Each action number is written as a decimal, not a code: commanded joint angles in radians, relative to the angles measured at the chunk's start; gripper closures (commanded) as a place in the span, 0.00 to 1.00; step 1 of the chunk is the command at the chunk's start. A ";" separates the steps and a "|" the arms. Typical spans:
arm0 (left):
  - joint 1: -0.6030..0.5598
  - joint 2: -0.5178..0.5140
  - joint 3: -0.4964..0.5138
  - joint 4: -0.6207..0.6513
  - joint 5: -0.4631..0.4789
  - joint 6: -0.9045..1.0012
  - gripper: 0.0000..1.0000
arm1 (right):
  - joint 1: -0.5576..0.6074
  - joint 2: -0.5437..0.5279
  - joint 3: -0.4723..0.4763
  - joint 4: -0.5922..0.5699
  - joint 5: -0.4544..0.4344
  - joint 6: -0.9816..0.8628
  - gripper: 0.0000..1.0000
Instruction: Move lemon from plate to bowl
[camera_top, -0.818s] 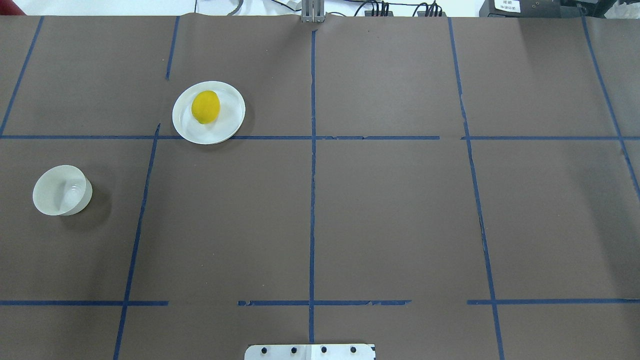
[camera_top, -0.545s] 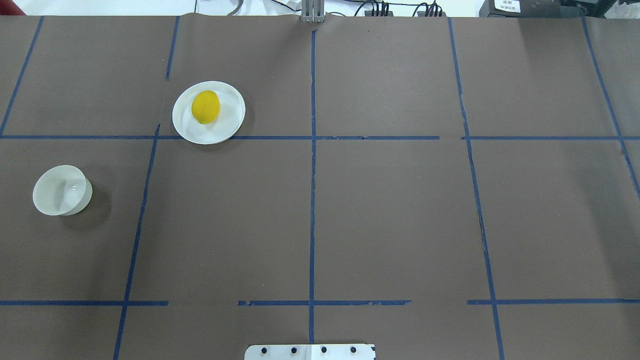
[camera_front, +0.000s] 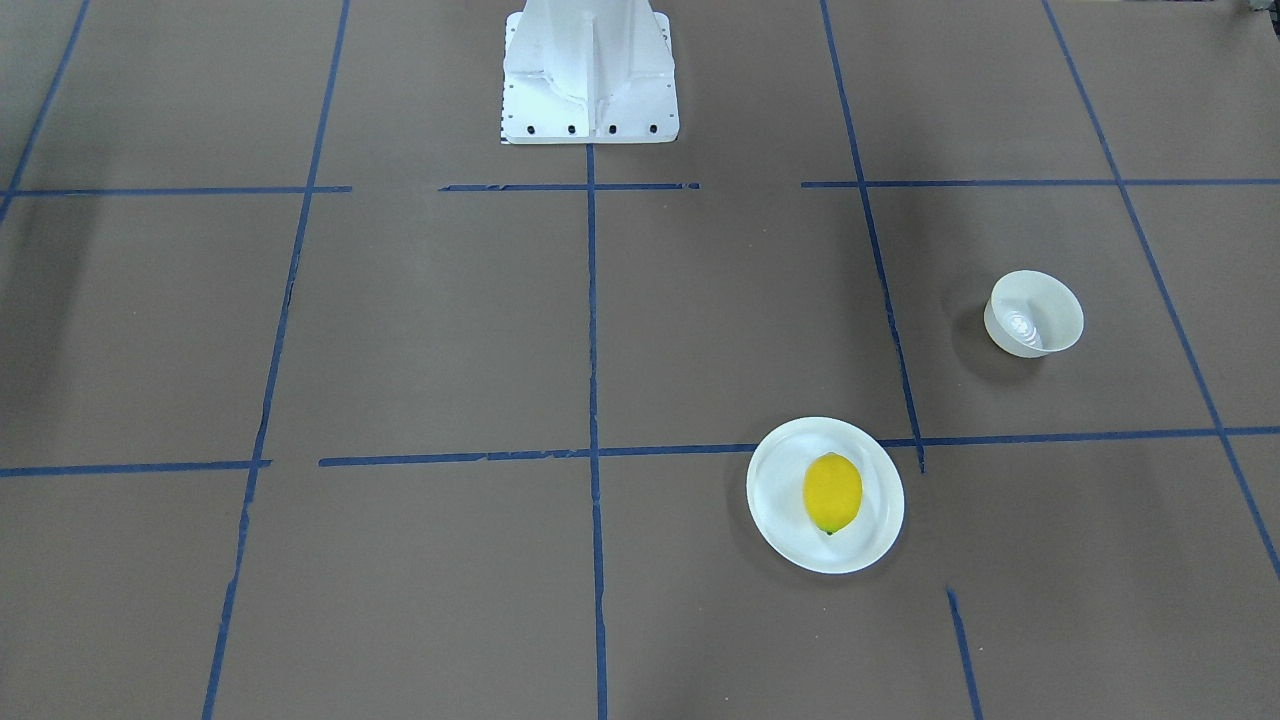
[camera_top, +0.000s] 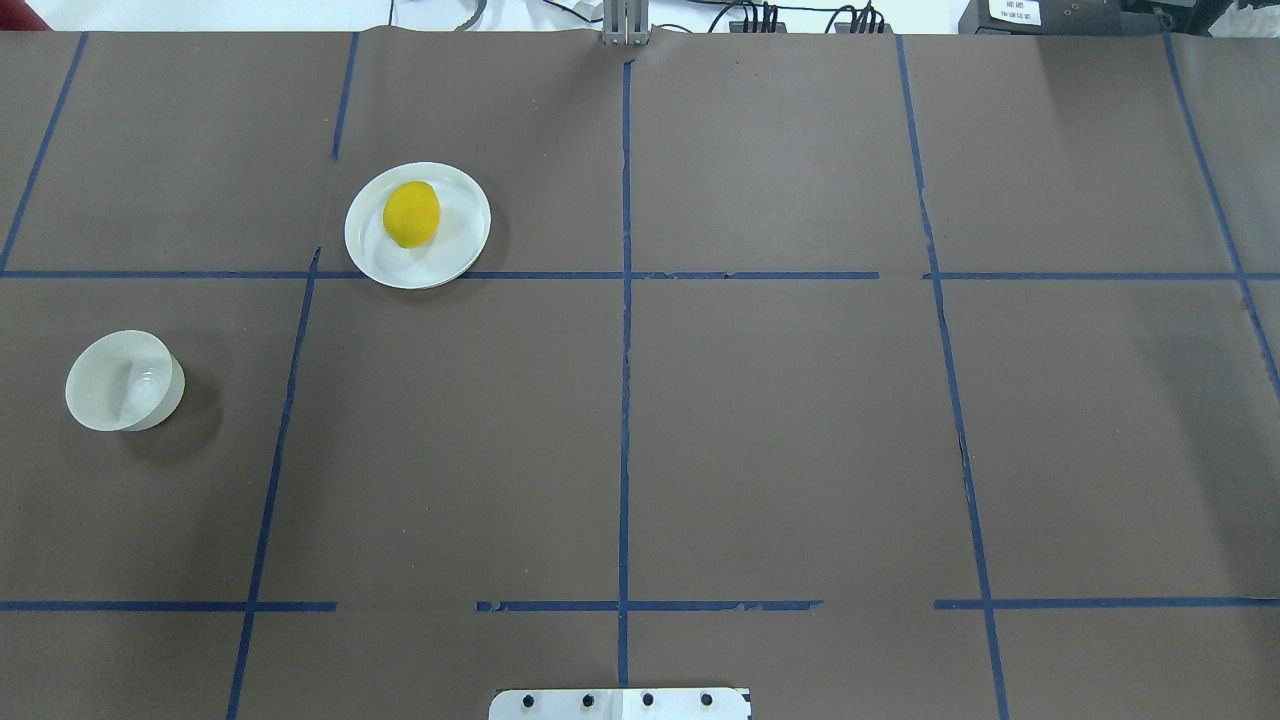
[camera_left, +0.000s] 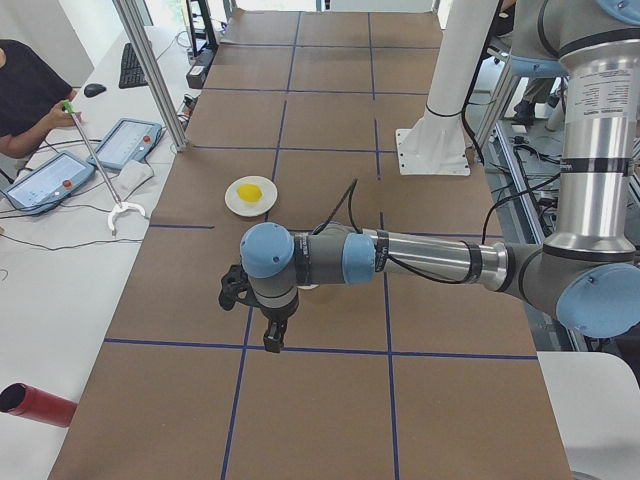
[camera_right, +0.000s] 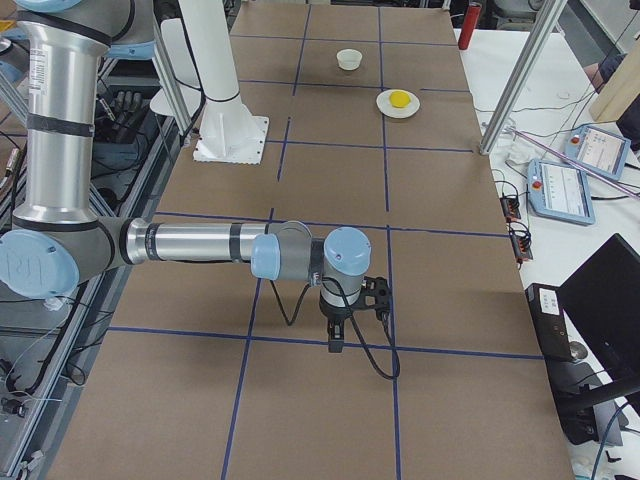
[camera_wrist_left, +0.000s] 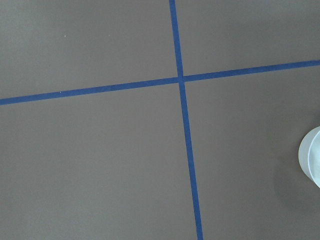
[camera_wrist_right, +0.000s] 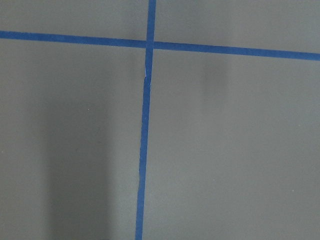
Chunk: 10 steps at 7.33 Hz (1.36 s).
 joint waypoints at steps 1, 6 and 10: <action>0.112 -0.006 -0.033 -0.105 -0.044 -0.140 0.00 | 0.000 0.000 0.000 0.000 0.000 0.000 0.00; 0.494 -0.319 0.021 -0.234 -0.007 -0.636 0.00 | 0.000 0.000 0.000 0.000 0.000 0.000 0.00; 0.625 -0.566 0.304 -0.389 0.127 -0.814 0.00 | 0.000 0.000 0.000 0.000 0.000 0.000 0.00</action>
